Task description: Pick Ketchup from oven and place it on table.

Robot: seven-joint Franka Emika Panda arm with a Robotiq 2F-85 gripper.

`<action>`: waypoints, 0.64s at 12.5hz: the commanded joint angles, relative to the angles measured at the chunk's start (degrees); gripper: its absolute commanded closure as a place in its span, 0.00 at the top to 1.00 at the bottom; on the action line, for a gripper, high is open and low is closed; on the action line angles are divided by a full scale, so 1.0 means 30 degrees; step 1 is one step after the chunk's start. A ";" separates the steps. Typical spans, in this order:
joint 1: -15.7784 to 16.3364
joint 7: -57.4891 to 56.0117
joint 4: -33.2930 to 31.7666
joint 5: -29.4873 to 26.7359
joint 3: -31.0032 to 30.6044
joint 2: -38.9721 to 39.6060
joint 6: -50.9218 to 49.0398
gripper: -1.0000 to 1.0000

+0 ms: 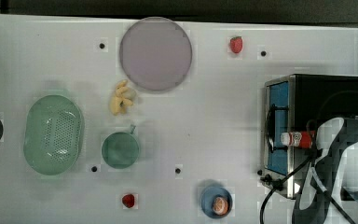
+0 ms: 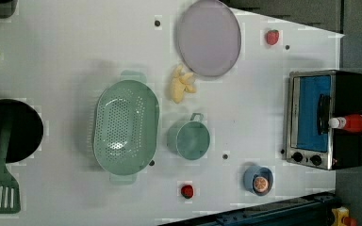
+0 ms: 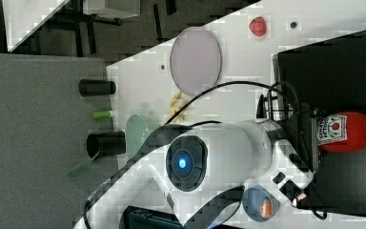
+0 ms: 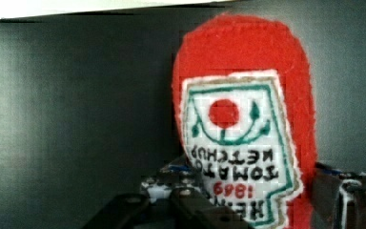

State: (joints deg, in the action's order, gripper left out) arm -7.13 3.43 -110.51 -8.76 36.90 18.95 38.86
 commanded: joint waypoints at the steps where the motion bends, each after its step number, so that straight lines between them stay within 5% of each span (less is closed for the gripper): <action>1: 0.1232 -0.2482 0.3135 0.0860 -0.0098 -0.1709 -0.1562 0.64; 5: 0.2850 -0.2815 0.6188 0.1253 -0.1412 -0.3785 -0.7691 0.64; 8: 0.3792 -0.2809 0.6489 0.1254 -0.3416 -0.5183 -1.0152 0.64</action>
State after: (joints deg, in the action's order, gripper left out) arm 0.93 -2.13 -91.99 -4.46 29.40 2.08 11.48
